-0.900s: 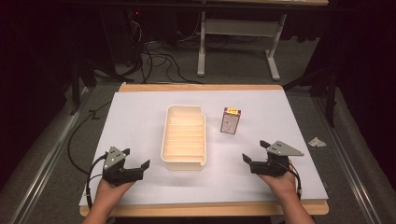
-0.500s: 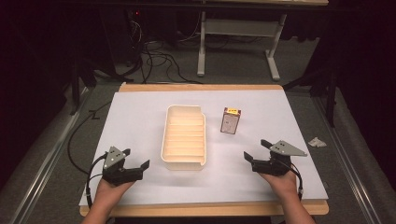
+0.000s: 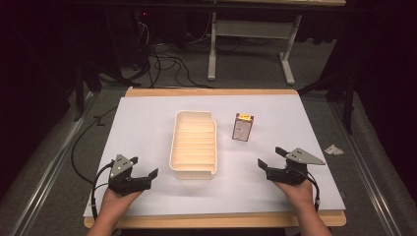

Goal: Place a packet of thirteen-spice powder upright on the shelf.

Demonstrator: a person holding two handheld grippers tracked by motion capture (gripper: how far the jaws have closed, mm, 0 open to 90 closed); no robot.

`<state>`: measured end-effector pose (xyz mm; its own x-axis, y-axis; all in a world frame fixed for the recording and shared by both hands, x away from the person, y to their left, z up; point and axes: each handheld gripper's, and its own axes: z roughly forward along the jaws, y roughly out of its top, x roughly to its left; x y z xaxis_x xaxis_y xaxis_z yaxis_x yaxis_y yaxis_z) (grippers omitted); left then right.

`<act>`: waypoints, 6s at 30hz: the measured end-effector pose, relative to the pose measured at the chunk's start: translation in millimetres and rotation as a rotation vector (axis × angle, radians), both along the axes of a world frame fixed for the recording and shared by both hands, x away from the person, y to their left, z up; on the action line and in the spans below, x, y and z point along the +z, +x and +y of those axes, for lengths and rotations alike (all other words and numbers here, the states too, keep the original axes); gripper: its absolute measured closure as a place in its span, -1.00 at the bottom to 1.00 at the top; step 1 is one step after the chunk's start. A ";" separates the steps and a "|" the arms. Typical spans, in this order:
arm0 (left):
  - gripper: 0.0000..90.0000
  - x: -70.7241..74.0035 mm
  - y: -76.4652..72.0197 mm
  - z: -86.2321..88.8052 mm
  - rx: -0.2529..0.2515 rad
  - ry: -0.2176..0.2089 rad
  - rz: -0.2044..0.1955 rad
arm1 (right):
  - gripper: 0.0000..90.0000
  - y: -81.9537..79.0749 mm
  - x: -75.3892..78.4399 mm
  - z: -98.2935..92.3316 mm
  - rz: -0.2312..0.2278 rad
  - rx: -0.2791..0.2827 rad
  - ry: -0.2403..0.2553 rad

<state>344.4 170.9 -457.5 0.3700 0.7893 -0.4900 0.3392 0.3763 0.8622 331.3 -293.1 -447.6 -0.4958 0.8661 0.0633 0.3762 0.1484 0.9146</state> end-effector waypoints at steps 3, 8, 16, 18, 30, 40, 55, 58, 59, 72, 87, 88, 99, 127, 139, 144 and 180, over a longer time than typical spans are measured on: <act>-0.72 0.4 -0.6 0.3 -0.002 0.001 -0.003 | -0.68 -0.8 0.5 0.8 -0.007 0.004 -0.003; -0.72 2.0 -1.5 1.3 -0.005 -0.008 0.005 | -0.67 -0.4 0.9 3.2 -0.024 0.016 0.000; -0.74 -1.4 -0.2 1.5 -0.017 0.026 0.029 | -0.66 12.8 6.8 13.9 -0.031 0.019 -0.015; -0.73 -1.4 -1.1 1.1 -0.026 0.027 0.031 | -0.66 19.0 10.8 16.0 -0.020 0.030 0.003; -0.67 -1.6 -3.7 1.2 -0.034 0.040 0.013 | -0.73 64.1 14.1 21.5 0.018 -0.003 0.015; -0.66 0.2 -4.3 1.7 -0.036 0.025 0.014 | -0.76 88.4 19.4 30.7 0.024 0.000 -0.007; -0.67 1.9 -4.3 2.7 -0.030 0.017 0.006 | -0.79 112.2 23.7 41.9 0.037 -0.003 -0.010; -0.67 2.4 -4.4 2.9 -0.029 0.013 0.005 | -0.79 117.9 24.4 44.0 0.042 -0.006 -0.013; -0.67 2.4 -4.4 3.2 -0.029 0.017 0.005 | -0.79 119.8 24.3 44.7 0.039 -0.008 -0.011; -0.67 2.2 -5.3 2.4 -0.047 0.012 0.012 | -0.66 134.8 20.2 46.3 0.023 0.023 -0.016; -0.67 0.4 -5.3 2.5 -0.048 0.025 0.020 | -0.39 139.1 17.1 47.2 0.022 0.074 -0.011; -0.67 0.4 -5.6 2.4 -0.048 0.026 0.019 | -0.35 138.7 17.3 47.4 0.020 0.076 -0.011; -0.66 -0.4 -4.1 1.6 -0.055 0.024 0.023 | 0.04 134.3 21.3 50.0 0.006 0.073 -0.009; -0.66 1.7 -5.5 3.5 -0.053 0.016 0.015 | 0.51 122.2 24.7 64.7 0.025 0.064 -0.025; -0.67 2.7 -5.2 4.6 -0.046 0.005 0.009 | 0.53 115.8 32.1 65.3 0.001 0.096 -0.040; -0.67 2.8 -5.1 4.8 -0.045 0.004 0.008 | 0.53 109.0 38.5 59.9 -0.013 0.098 -0.038; -0.67 1.8 -3.9 5.9 -0.024 0.007 0.000 | 0.53 56.1 38.2 25.4 -0.069 0.184 -0.063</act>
<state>340.5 176.9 -455.7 0.3891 0.7833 -0.4848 0.3481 0.3622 0.8647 387.3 -267.7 -409.4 -0.6474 0.7616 -0.0281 0.2739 0.2669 0.9240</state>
